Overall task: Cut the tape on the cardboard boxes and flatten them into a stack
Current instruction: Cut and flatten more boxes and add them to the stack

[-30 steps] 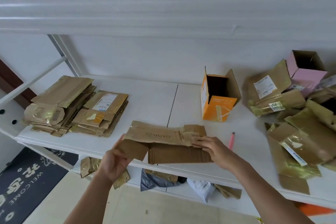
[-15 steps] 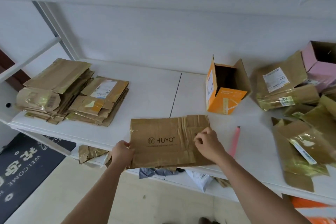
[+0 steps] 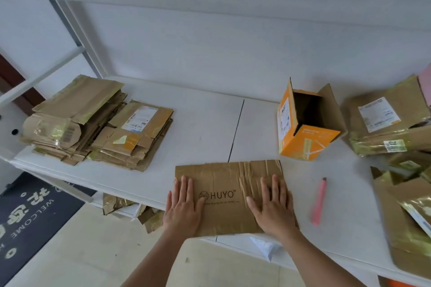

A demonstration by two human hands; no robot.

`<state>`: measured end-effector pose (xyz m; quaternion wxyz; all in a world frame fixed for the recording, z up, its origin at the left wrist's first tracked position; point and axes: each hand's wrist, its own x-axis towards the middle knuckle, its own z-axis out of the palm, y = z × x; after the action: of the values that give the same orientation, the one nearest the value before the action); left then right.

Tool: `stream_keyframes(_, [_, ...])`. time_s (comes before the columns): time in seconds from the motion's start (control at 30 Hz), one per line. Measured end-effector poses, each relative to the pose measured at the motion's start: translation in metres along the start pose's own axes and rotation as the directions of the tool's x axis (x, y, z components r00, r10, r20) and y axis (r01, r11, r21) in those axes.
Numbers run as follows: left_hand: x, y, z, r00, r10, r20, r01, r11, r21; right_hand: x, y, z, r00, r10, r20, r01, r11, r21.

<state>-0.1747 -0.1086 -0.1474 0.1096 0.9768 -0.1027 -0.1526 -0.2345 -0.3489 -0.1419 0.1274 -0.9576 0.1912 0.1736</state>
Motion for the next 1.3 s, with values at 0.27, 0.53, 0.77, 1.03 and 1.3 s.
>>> stream_keyframes(0.27, [0.000,-0.002,0.003,1.000,0.024,0.018,-0.024,1.000,-0.011,0.000,-0.005,0.000,0.999,0.018,0.028,-0.015,0.995,-0.098])
stream_keyframes(0.53, [0.007,0.000,-0.009,0.995,-0.016,0.098,0.037,0.974,-0.222,0.006,-0.005,0.005,1.000,0.026,0.015,-0.025,0.998,-0.065])
stream_keyframes(0.77, [0.020,0.007,-0.047,0.831,-0.535,0.153,0.411,0.406,-0.816,0.001,-0.003,0.010,0.997,0.016,-0.073,-0.021,0.997,-0.068])
stream_keyframes(1.03, [0.012,0.010,-0.103,0.829,-0.550,0.103,0.213,0.139,-0.967,-0.012,-0.032,-0.018,0.951,0.132,-0.280,-0.030,0.940,0.341])
stream_keyframes(1.3, [-0.003,-0.042,-0.163,0.715,-0.682,0.152,0.008,-0.210,-0.978,0.005,-0.142,-0.087,0.814,0.093,-0.574,0.384,0.655,0.651])
